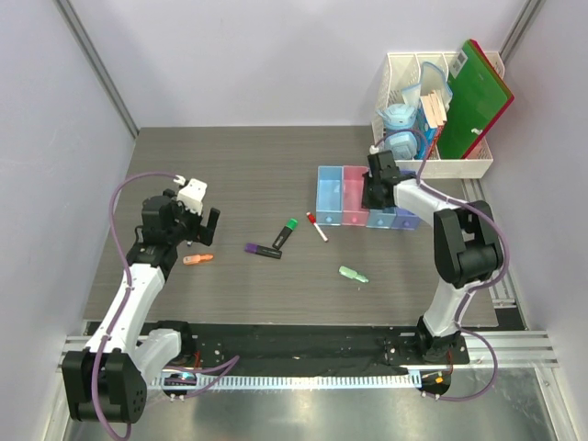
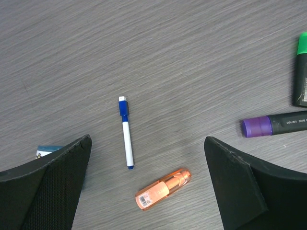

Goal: Sort the stationery into containers
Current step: Move the storage box to the center of the board.

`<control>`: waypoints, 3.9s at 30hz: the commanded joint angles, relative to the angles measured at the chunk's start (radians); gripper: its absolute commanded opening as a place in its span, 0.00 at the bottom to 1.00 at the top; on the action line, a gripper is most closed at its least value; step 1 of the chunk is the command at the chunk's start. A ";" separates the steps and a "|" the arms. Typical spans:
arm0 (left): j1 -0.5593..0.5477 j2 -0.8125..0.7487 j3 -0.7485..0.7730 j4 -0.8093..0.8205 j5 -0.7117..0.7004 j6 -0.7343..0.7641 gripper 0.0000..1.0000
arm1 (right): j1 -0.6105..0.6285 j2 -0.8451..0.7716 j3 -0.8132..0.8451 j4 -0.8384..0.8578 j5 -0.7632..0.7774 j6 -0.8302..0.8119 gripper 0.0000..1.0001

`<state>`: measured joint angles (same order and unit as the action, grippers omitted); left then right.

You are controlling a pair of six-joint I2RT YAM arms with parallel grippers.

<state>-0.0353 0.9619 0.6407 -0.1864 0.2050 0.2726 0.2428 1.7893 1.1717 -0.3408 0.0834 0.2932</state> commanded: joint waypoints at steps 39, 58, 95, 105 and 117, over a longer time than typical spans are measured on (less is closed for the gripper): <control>0.002 0.014 0.014 -0.059 0.050 0.059 1.00 | 0.236 0.525 0.611 0.048 -0.010 -0.023 0.01; 0.002 -0.005 -0.009 -0.054 0.047 0.079 1.00 | 0.309 0.385 0.362 0.117 0.125 0.104 0.01; 0.000 0.044 0.042 -0.099 0.129 0.109 1.00 | 0.369 0.403 0.370 0.115 0.084 0.310 0.39; 0.002 0.044 0.014 -0.087 0.143 0.109 1.00 | 0.383 0.280 0.391 0.094 0.141 0.176 0.59; 0.002 0.051 0.004 -0.051 0.172 0.082 1.00 | 0.383 0.116 0.471 0.066 0.182 -0.115 0.63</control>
<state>-0.0353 1.0107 0.6468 -0.2848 0.3450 0.3714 0.6201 2.0136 1.5677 -0.2825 0.2386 0.3332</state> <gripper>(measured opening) 0.996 0.623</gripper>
